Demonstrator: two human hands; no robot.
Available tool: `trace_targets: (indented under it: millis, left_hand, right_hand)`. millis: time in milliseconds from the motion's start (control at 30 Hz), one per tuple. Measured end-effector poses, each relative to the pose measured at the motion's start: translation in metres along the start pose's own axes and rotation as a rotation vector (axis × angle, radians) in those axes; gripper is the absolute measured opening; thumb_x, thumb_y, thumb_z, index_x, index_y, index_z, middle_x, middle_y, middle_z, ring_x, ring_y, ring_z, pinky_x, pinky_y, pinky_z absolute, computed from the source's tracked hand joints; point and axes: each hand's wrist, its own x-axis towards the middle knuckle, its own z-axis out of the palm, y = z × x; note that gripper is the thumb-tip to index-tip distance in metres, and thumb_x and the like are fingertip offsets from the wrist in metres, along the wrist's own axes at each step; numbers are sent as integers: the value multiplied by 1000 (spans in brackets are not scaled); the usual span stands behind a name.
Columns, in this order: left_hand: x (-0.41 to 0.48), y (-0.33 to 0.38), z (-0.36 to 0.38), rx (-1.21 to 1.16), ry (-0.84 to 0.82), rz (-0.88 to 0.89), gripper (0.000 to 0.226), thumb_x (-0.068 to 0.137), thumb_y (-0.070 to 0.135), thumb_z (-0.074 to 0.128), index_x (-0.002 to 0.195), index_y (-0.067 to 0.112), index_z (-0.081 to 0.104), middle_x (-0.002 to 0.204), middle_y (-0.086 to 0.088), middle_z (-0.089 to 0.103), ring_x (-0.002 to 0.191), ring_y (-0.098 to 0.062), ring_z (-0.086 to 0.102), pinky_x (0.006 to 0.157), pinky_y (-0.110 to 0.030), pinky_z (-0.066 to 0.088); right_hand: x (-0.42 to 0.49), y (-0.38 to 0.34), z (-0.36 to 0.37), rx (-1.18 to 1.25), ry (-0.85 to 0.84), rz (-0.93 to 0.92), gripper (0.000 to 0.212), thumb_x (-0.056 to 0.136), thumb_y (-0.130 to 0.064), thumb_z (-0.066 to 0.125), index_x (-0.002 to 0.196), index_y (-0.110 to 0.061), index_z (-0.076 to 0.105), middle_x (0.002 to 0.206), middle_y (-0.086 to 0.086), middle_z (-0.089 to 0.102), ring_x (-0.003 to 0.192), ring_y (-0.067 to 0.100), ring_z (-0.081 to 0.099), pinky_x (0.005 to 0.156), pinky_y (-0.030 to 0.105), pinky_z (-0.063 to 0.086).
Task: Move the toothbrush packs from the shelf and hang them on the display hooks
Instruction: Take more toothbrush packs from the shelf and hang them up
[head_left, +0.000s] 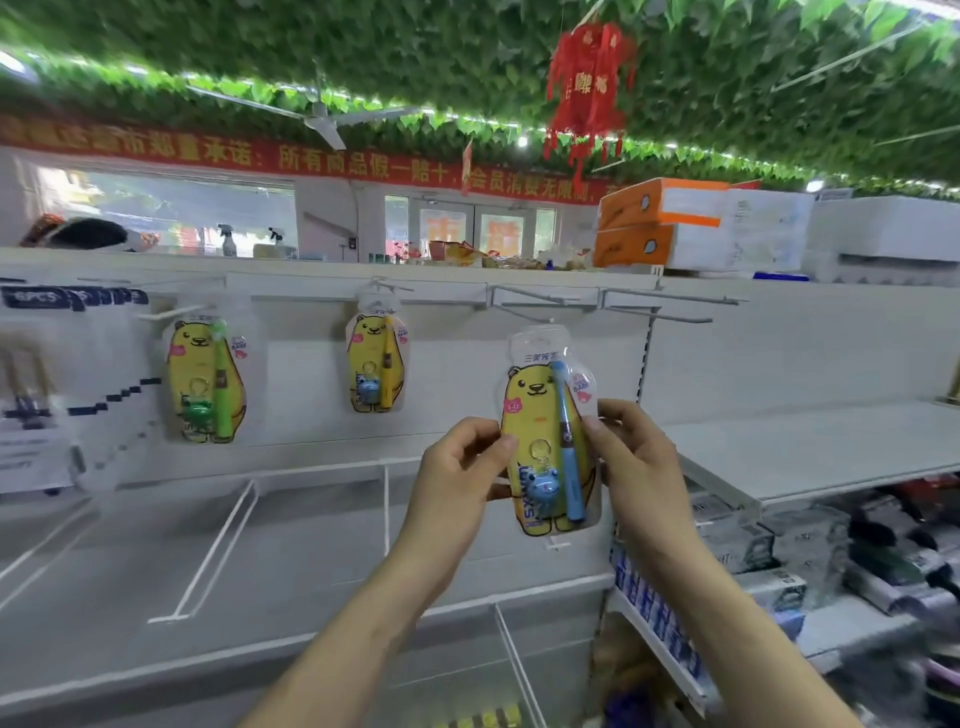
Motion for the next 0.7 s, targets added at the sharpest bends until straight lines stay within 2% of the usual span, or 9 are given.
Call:
trace_targets:
  millis: [133, 233, 433, 700]
  left_hand:
    - [13, 3, 13, 30, 61, 23, 13, 107, 21, 59, 107, 17, 71, 97, 3, 78, 92, -16, 75, 77, -34, 65]
    - [23, 4, 21, 64, 127, 22, 13, 107, 22, 59, 107, 20, 72, 97, 7, 78, 92, -12, 75, 75, -29, 64]
    - [32, 1, 38, 75, 210, 38, 14, 107, 22, 59, 109, 20, 73, 100, 4, 78, 94, -14, 76, 75, -29, 63]
    - [37, -6, 46, 67, 282, 85, 13, 106, 24, 60, 110, 23, 73, 98, 8, 79, 94, -11, 76, 76, -29, 63]
  right_hand:
    - [20, 2, -6, 16, -41, -6, 15, 108, -24, 57, 117, -19, 67, 100, -3, 79, 92, 14, 77, 68, 21, 60]
    - [37, 8, -12, 34, -79, -3, 14, 107, -24, 58, 115, -20, 68, 101, -5, 78, 94, 15, 77, 71, 25, 60]
    - [57, 19, -20, 94, -140, 20, 13, 108, -23, 58, 115, -19, 68, 103, 1, 79, 96, 18, 77, 77, 33, 60]
    - [68, 26, -21, 124, -171, -26, 14, 108, -20, 57, 115, -14, 67, 101, 0, 79, 93, 16, 77, 70, 23, 59]
